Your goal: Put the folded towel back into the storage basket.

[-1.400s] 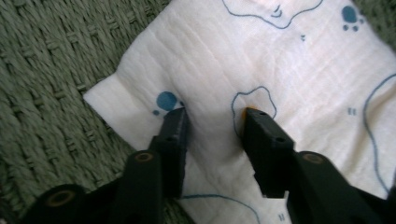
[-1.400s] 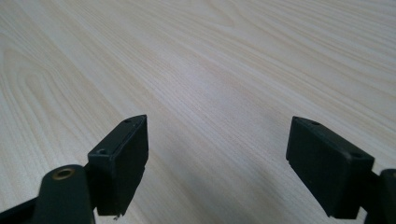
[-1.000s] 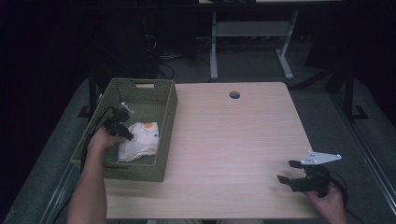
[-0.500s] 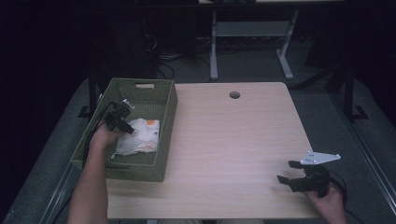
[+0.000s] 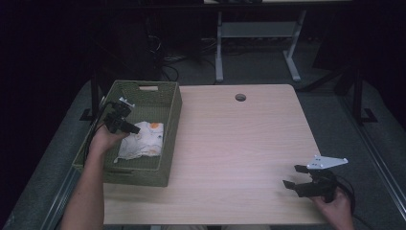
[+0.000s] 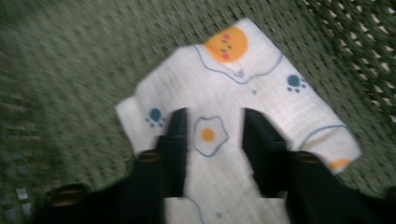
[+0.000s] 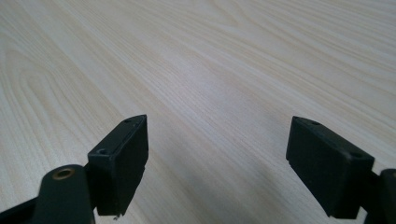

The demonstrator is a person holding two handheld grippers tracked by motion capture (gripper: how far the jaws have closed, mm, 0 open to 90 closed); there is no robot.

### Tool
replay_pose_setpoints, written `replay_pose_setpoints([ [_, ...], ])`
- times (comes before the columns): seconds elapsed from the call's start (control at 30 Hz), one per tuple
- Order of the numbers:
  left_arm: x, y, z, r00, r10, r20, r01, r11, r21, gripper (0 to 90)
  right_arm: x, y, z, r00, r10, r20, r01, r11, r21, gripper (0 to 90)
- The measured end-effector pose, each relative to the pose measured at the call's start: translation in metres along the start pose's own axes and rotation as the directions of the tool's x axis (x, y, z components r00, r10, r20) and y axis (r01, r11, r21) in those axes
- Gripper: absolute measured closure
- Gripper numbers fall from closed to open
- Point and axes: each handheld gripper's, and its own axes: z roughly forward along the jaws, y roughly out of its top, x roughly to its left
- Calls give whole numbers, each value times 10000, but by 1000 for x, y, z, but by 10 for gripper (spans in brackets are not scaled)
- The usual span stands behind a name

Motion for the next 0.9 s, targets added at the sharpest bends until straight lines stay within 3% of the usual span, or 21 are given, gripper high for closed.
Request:
replay_pose_setpoints([
  [0.17,6,2,18,9998,-208,78,203,9979,620,796,0,1,2,10000,-6,-36,6,10000,22,206],
  [0.23,5,4,28,9993,-217,-302,244,9956,899,785,0,1,1,10000,-12,-42,12,10000,4,206],
  [0.33,6,4,36,9990,-283,-344,323,9922,1202,777,0,0,0,10000,-3,-27,3,10000,-5,206],
  [0.43,6,4,38,9991,-297,-294,331,9923,1198,764,-1,0,-1,10000,-61,-15,61,10000,-26,206],
  [0.57,7,4,33,9989,-358,-296,387,9936,1058,735,0,0,-2,10000,4,-37,-5,10000,-44,206],
  [0.63,5,5,23,9991,-385,-155,393,9977,560,718,0,0,-2,10000,7,-26,-8,10000,-66,206],
  [0.83,0,5,12,9991,-417,7,417,9991,20,665,0,0,-1,10000,-21,-35,21,10000,-47,206],
  [0.9,-5,6,4,9996,-266,-15,265,9992,-296,622,0,0,-2,10000,-14,-27,14,10000,-65,206],
])
